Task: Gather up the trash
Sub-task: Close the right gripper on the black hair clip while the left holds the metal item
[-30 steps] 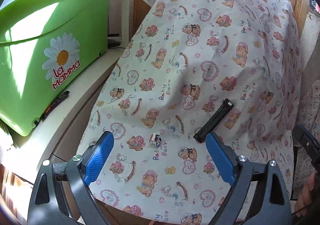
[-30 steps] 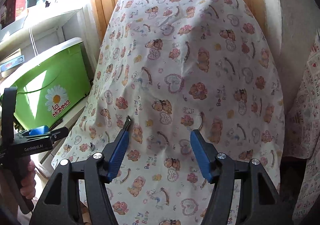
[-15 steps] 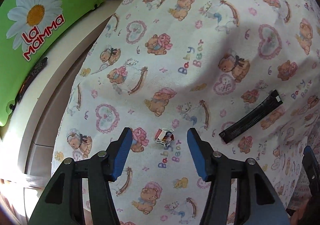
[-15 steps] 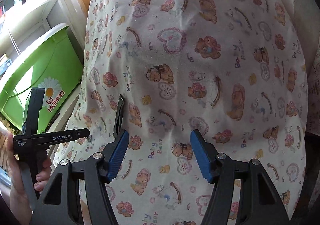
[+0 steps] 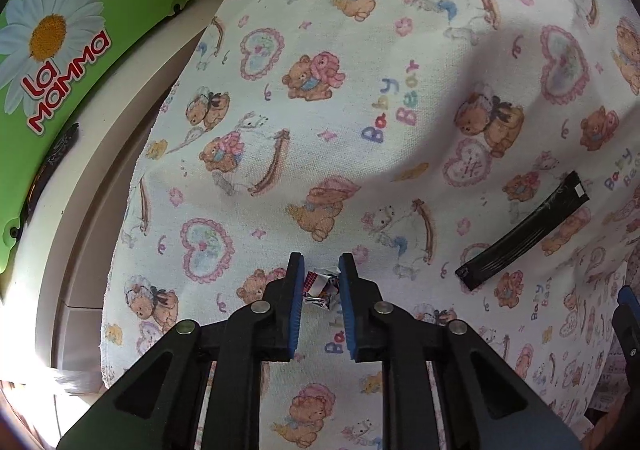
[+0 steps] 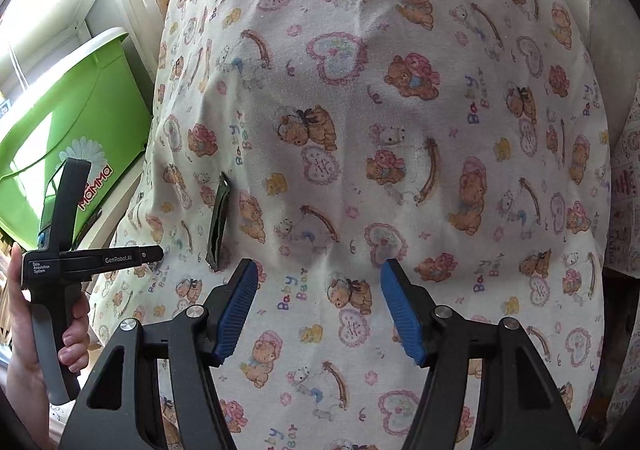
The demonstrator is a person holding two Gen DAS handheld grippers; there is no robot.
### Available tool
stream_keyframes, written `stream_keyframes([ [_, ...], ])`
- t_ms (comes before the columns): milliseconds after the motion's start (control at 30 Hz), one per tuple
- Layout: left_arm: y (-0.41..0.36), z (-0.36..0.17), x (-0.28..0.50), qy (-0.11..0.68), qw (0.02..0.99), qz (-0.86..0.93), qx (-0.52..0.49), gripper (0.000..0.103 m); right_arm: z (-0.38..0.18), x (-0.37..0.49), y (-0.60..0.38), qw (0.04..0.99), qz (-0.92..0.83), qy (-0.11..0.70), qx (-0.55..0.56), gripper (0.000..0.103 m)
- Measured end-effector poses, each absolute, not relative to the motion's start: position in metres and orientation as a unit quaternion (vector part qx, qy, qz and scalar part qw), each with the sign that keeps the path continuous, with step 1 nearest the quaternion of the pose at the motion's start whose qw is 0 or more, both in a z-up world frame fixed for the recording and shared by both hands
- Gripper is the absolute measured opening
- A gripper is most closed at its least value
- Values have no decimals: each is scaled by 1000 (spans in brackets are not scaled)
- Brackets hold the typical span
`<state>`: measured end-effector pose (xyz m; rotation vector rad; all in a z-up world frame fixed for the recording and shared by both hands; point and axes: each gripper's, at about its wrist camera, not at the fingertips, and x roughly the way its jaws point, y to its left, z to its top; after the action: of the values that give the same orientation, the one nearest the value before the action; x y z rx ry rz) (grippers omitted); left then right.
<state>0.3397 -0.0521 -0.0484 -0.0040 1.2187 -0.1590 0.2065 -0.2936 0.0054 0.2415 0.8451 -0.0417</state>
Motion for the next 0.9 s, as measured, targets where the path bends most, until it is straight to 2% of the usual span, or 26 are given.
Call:
stream_keyframes([
  [400,-47,-9,323,524,849,-68,27,15,8,237,-256,908,5,406,103,66],
  [567,-42,6,321,506,859,-74,20,16,3,265,-240,899,47,413,136,65],
  [633,-39,8,319,504,861,-73,6,16,-5,278,-235,891,57,424,155,58],
  [900,-41,12,319,490,870,-61,11,16,-33,311,-222,869,65,449,201,45],
])
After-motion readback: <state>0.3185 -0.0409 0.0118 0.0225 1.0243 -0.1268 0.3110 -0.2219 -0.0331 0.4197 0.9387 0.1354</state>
